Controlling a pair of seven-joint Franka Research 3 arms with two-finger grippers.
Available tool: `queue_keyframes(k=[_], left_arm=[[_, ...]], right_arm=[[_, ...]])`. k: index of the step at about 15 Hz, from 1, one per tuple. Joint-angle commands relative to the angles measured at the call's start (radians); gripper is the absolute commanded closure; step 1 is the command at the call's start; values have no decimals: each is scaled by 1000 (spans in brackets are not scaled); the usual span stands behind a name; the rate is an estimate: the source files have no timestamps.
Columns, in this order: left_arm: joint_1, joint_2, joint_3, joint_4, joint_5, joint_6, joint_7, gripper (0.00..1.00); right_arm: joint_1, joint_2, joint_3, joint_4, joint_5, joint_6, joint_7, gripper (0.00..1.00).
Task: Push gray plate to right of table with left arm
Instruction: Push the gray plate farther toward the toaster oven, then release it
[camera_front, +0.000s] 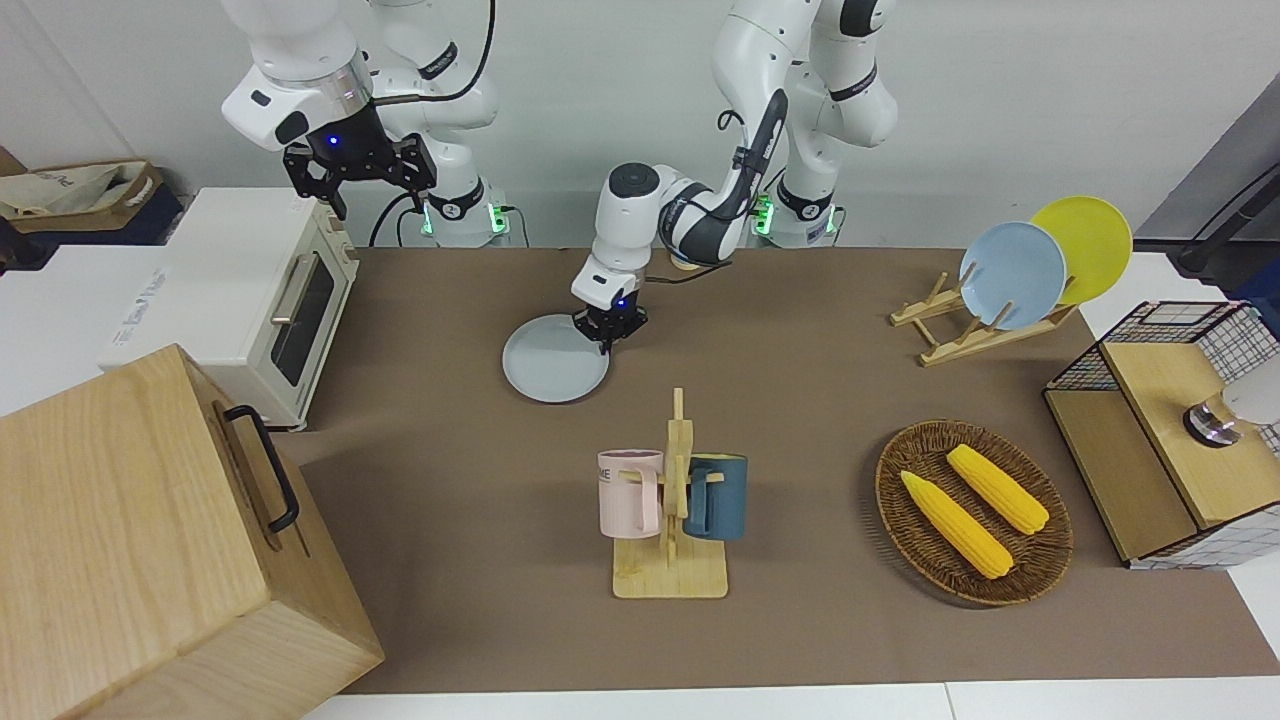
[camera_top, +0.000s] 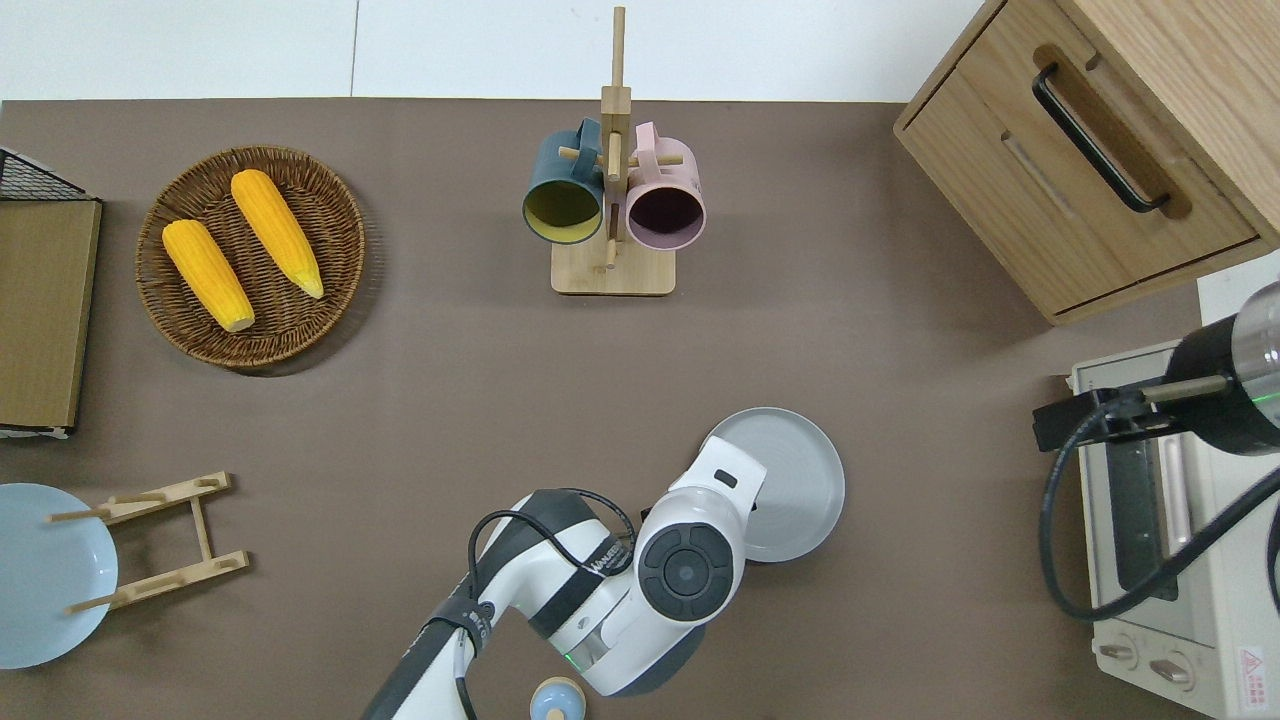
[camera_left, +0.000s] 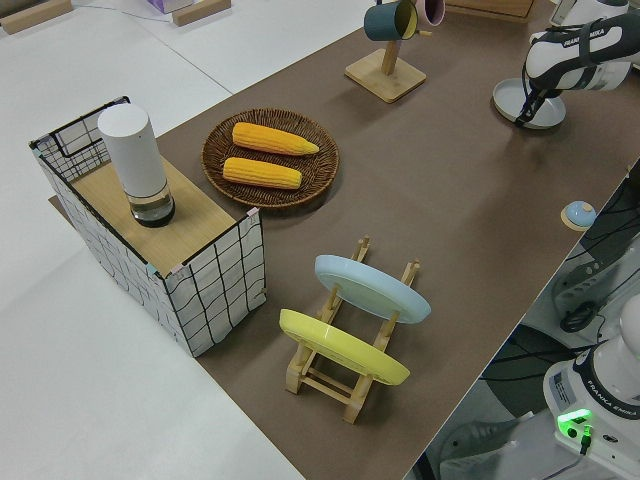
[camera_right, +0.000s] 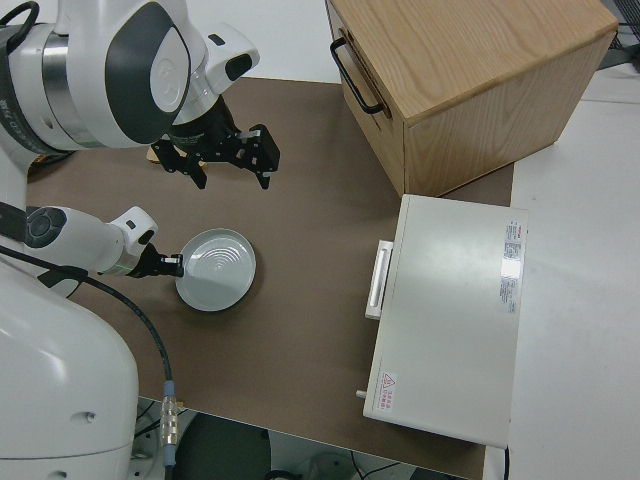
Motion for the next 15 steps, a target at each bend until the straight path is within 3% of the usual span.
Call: queue_keyframes(k=[1, 9, 10, 11, 12, 13, 15], left_arm=[[-33, 80, 10, 73, 59, -5, -73, 1000], [-34, 82, 8, 81, 61, -5, -70, 970], [-34, 82, 8, 82, 61, -4, -68, 882], [-34, 82, 8, 82, 61, -4, -67, 653], [-33, 82, 8, 85, 61, -5, -67, 359], [-33, 80, 8, 88, 59, -7, -67, 232], [-33, 80, 8, 94, 59, -11, -67, 85]], right_arm=[[-19, -2, 16, 9, 4, -16, 12, 17], [-20, -2, 16, 9, 4, -16, 13, 17], [-20, -2, 16, 9, 4, -16, 13, 17], [-20, -2, 16, 9, 4, -16, 12, 17], [-20, -2, 16, 9, 4, -16, 12, 17], [-20, -2, 16, 9, 4, -16, 13, 17], [-20, -2, 16, 9, 4, -16, 12, 17]])
